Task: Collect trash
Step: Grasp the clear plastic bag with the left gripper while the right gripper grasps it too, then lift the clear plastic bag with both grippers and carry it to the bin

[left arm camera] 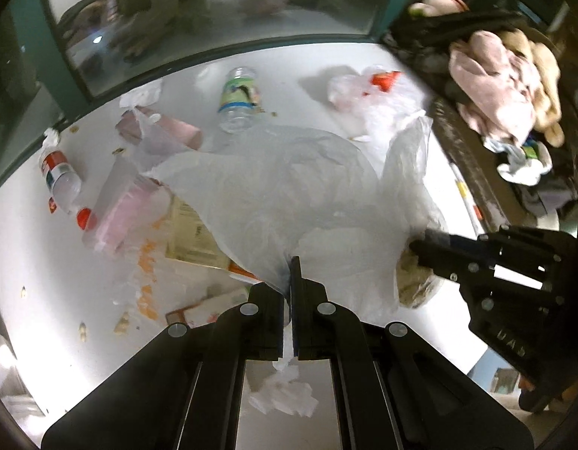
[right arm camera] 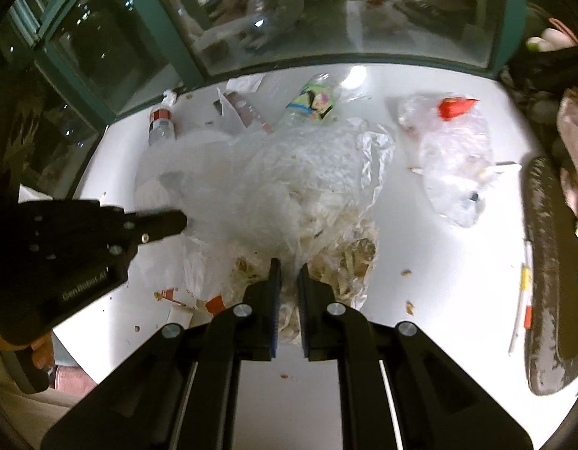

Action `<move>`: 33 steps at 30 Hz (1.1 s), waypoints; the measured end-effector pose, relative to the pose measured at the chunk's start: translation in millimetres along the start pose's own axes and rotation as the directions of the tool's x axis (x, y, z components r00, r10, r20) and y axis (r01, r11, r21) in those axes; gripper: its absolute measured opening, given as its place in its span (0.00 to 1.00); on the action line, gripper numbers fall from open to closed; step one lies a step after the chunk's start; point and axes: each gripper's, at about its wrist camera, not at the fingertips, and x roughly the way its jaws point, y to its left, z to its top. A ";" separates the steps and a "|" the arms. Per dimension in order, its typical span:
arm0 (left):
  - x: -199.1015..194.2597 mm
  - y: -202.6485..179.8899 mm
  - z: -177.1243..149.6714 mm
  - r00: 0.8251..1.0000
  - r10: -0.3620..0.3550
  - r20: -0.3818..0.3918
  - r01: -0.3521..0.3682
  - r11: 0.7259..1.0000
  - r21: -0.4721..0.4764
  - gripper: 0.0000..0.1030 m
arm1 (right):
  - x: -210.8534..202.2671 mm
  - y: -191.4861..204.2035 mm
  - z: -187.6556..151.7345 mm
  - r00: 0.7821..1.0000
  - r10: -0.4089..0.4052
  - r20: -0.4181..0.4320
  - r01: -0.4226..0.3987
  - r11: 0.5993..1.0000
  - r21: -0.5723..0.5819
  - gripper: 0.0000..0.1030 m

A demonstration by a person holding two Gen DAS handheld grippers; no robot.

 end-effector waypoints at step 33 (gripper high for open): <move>-38.5 -80.8 -51.0 0.998 -0.065 0.027 0.059 0.982 0.182 0.02 | -65.5 -17.2 -87.1 0.994 -0.082 0.070 0.071 0.987 0.146 0.10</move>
